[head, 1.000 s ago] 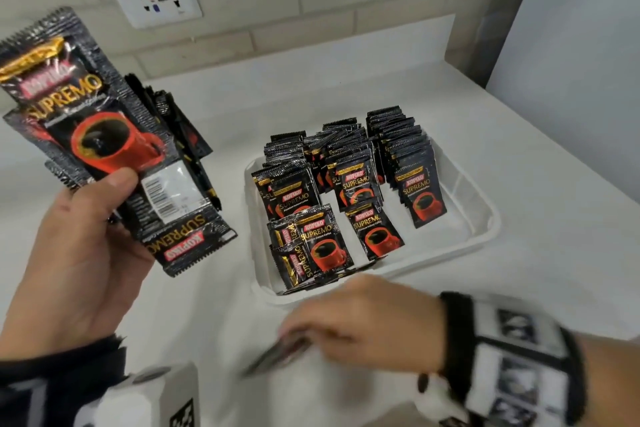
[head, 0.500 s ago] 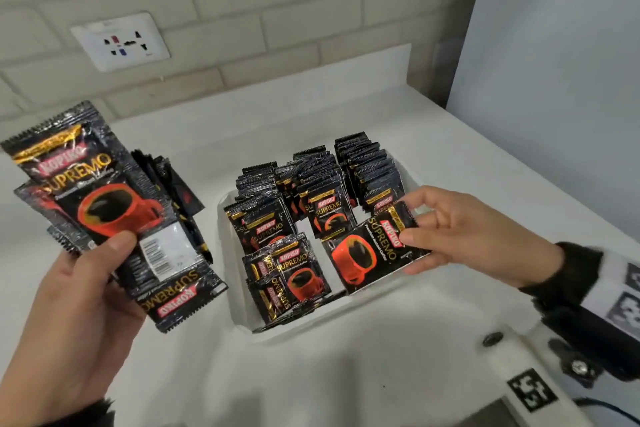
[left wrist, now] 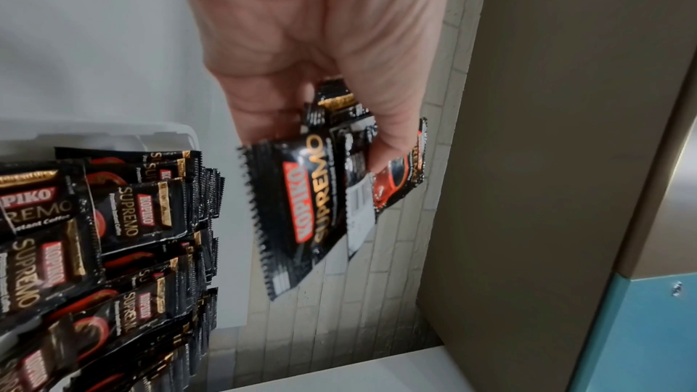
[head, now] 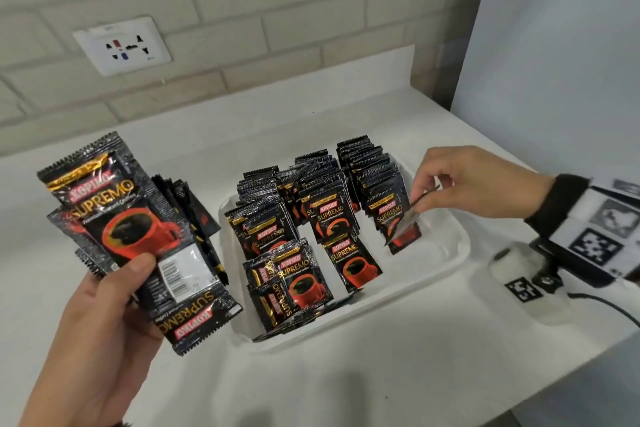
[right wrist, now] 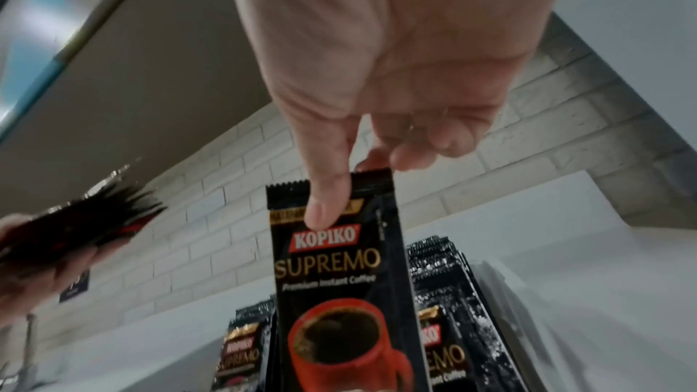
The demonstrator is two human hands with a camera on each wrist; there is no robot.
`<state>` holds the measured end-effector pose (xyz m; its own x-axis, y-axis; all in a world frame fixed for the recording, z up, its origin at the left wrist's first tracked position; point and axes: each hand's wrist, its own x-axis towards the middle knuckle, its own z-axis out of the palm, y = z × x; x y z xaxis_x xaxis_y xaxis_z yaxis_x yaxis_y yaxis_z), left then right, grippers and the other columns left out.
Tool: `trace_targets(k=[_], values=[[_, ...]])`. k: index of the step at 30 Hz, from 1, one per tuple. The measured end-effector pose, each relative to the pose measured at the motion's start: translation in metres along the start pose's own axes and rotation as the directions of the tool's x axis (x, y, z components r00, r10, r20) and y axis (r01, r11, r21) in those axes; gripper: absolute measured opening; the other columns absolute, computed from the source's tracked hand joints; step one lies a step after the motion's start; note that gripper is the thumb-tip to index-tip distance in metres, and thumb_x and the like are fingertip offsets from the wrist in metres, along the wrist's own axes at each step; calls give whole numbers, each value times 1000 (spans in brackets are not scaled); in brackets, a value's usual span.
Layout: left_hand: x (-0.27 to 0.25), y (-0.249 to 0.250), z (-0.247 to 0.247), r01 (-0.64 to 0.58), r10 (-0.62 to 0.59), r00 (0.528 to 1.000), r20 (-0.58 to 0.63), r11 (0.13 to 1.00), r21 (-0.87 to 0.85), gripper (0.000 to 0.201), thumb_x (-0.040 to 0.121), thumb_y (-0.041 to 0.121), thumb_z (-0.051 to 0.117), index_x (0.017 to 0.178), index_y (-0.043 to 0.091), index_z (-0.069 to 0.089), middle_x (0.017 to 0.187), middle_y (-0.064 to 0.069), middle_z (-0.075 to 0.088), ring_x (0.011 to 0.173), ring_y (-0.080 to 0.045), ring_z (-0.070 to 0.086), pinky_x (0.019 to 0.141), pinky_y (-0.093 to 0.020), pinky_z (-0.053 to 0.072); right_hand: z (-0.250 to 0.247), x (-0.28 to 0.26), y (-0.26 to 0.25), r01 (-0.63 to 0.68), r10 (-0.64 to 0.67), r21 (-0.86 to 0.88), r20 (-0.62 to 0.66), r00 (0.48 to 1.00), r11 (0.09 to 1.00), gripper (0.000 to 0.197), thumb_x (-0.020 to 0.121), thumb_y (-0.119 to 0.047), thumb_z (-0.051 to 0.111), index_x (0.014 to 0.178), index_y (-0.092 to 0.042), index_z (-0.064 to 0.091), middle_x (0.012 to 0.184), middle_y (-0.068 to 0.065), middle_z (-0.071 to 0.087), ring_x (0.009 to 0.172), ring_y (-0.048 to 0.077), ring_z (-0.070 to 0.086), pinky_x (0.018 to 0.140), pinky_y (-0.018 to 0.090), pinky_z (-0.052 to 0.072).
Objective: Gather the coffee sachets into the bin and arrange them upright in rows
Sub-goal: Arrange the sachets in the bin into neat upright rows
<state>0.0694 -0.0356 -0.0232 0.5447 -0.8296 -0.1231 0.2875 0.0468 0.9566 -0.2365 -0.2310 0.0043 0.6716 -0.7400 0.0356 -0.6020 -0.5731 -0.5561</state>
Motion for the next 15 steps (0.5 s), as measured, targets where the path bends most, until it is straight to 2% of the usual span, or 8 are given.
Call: trace_targets(k=[2, 4, 7, 10, 12, 15], values=[[0, -2, 4, -8, 8, 1000, 2, 1000, 13, 115, 7, 53, 88, 112, 14, 61, 100, -5, 71, 78, -20, 70, 76, -54, 50, 6, 11, 4, 11, -6, -78, 64, 998, 997, 25, 76, -17, 73, 69, -37, 59, 73, -11, 51, 69, -8, 48, 64, 7, 34], [-1, -3, 7, -18, 18, 1000, 6, 1000, 7, 104, 6, 53, 88, 102, 19, 63, 90, -1, 73, 72, -16, 70, 75, -47, 52, 11, 21, 9, 22, -2, -160, 125, 992, 987, 14, 79, -18, 71, 78, -30, 64, 74, -12, 51, 69, -1, 48, 65, 9, 35], [-1, -3, 10, -20, 20, 1000, 9, 1000, -1, 93, 4, 52, 87, 90, 23, 65, 82, 3, 73, 69, -12, 70, 73, -43, 53, 16, 34, 16, 5, 44, -253, 189, 981, 967, 11, 82, -17, 68, 92, -21, 68, 80, -8, 55, 75, 8, 49, 74, 24, 42], [-2, -4, 13, -15, 15, 1000, 26, 1000, -9, 82, 3, 50, 88, 79, 23, 72, 80, 4, 74, 69, -11, 70, 67, -39, 57, 20, 43, 18, 16, 63, -325, 229, 971, 945, 12, 83, -17, 66, 95, -20, 65, 77, -14, 49, 73, 5, 46, 66, 18, 38], [-3, -4, 16, -11, 11, 999, 47, 1000, -2, 80, 5, 51, 87, 78, 23, 73, 82, 4, 74, 70, -11, 71, 65, -37, 58, 23, 46, 18, 38, 71, -405, 251, 965, 914, 10, 84, -18, 64, 90, -24, 60, 74, -18, 42, 75, 7, 46, 59, 15, 32], [-4, -4, 16, -20, 19, 998, 55, 1000, 10, 78, 7, 52, 87, 78, 23, 74, 81, 4, 74, 68, -10, 70, 62, -36, 58, 24, 47, 14, 82, 77, -567, 250, 965, 819, 14, 84, -27, 63, 84, -30, 50, 73, -16, 40, 82, 12, 49, 53, 19, 26]])
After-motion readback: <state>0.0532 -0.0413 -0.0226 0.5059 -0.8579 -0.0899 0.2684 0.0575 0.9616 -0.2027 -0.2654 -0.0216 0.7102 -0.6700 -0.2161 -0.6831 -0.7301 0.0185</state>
